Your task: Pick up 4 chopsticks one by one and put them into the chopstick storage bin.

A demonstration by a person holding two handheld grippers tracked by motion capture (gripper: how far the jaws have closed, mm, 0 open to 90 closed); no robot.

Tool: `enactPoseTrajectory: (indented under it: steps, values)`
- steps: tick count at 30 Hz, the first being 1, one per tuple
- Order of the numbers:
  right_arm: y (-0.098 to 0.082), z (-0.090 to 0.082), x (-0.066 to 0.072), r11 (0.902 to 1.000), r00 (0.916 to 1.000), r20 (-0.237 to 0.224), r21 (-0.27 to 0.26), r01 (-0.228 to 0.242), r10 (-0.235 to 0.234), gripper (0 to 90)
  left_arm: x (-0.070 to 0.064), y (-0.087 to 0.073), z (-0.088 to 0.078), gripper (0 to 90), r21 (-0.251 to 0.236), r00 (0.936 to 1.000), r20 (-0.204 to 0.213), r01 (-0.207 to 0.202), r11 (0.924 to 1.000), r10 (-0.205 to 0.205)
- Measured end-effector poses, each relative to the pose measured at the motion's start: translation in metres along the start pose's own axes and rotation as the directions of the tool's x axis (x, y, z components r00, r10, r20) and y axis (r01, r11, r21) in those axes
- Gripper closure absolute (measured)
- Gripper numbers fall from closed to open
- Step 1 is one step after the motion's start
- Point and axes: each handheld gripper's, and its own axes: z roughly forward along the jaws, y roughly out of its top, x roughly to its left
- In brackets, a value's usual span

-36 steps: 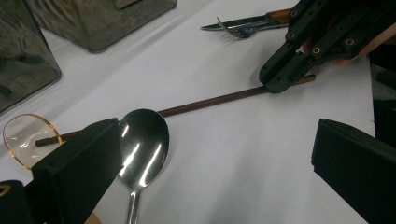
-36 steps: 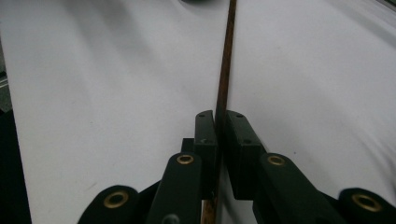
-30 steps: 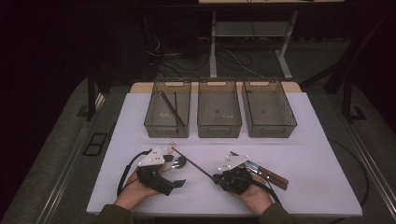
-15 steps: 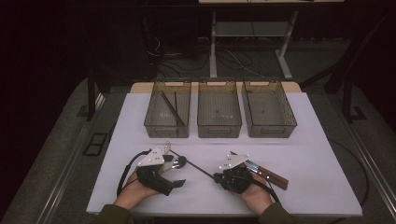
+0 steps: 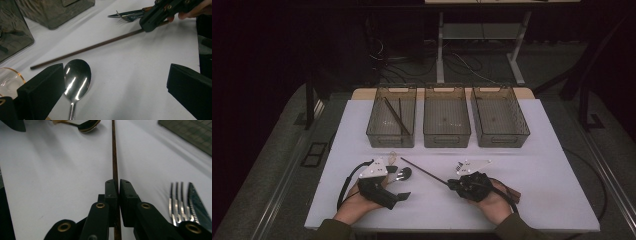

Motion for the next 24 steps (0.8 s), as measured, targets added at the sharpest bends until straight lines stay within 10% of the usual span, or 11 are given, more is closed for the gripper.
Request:
enactPoseTrajectory:
  steps: [24]
  values:
    - [0.007, -0.039, -0.021, 0.9928, 0.9983, -0.037, -0.109, -0.050, 0.046, 84.8, 0.000, 0.000, 0.001, 1.0, 0.002, 1.0000, 0.000, -0.001, 1.0000, 0.001]
